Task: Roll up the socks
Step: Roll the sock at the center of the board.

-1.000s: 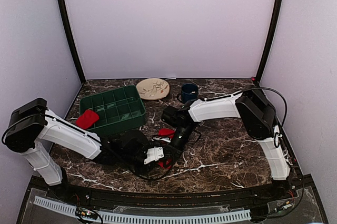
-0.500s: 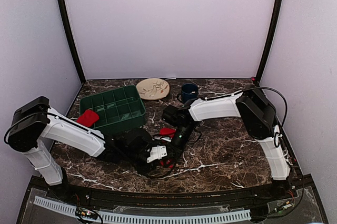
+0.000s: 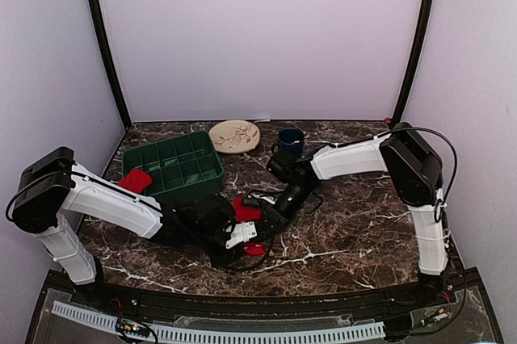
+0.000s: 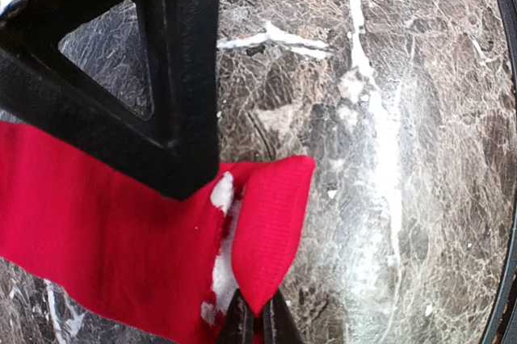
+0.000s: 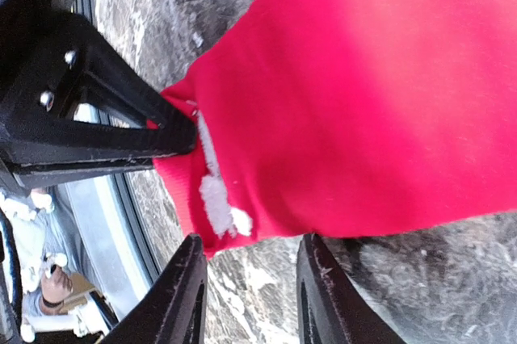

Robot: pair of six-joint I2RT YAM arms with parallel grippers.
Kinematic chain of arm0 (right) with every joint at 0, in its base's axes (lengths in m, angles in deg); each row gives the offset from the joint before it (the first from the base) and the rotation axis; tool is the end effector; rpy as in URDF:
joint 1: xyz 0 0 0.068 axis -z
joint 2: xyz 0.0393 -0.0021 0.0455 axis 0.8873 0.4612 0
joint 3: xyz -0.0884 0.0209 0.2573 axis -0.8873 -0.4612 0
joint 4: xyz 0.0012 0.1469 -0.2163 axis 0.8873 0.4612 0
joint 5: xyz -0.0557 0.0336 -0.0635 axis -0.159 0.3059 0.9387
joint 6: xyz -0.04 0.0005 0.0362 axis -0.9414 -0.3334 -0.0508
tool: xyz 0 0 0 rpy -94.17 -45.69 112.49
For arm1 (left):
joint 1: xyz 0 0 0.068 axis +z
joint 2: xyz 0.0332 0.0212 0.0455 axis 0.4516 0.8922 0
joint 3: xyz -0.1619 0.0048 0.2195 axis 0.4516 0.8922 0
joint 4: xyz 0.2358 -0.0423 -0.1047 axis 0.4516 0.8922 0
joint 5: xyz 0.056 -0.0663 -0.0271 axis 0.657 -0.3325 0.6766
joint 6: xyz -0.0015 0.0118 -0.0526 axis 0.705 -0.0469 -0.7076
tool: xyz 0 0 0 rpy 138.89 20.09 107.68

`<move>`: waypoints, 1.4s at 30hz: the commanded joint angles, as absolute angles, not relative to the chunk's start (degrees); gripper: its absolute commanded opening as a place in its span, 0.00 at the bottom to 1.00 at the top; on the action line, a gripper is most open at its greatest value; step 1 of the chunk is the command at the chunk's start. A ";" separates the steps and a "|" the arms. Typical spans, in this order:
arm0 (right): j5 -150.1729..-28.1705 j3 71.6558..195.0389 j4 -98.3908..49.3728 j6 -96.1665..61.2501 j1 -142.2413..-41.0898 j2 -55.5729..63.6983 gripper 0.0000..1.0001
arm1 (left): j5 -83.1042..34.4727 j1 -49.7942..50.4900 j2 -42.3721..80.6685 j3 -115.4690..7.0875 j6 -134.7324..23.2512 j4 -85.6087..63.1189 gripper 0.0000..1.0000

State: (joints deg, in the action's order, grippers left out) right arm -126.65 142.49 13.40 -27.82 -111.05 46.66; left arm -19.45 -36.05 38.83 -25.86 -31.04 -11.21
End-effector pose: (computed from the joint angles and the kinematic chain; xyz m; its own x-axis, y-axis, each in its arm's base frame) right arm 0.2569 0.3286 0.1293 -0.6062 -0.7515 -0.2605 -0.6698 0.3057 0.6767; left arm 0.1417 -0.2816 0.1400 -0.1300 0.7515 -0.6468 0.9609 0.2564 0.1048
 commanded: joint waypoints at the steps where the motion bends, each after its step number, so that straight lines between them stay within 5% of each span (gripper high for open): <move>1: -126.54 139.70 7.11 -24.29 -110.42 43.27 0.36 | -21.57 -35.68 38.56 -26.39 -33.85 -7.44 0.00; 22: -102.60 114.36 -18.54 -20.08 -112.82 24.26 0.34 | -40.41 -25.54 42.09 -31.76 -40.21 1.29 0.00; 42: -82.36 109.66 -26.27 -32.37 -128.16 18.80 0.39 | -54.99 -20.89 47.07 -32.78 -41.41 4.51 0.00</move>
State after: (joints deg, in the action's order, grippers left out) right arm -85.21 108.48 -23.87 -29.27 -126.70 19.71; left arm -52.54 -21.29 46.20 -33.48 -40.63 1.58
